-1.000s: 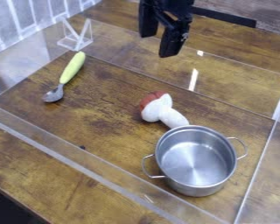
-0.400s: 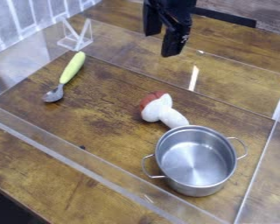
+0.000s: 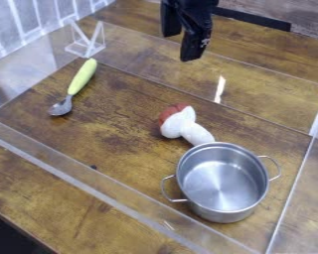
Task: Remove the mushroom from the silver pot and put it on the table
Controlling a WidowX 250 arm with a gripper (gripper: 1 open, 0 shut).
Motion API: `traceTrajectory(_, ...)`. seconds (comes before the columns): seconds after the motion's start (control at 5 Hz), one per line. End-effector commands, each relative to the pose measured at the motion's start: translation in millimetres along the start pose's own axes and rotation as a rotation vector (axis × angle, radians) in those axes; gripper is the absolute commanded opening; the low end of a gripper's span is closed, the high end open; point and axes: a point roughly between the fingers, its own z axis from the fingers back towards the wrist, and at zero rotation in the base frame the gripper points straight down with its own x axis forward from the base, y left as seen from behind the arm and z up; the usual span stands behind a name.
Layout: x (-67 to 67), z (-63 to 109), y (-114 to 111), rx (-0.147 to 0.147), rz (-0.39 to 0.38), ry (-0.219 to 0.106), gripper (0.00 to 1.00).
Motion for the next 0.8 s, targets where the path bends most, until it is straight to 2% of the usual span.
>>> traceTrajectory(0.0,-1.7,15.0,16,0.044,0.007,-0.051,1.0)
traceTrajectory(0.2,0.4,13.5,19,0.054,-0.019,-0.069,1.0)
traceTrajectory(0.6,7.1,-1.3,20,0.055,-0.074,-0.107,1.0)
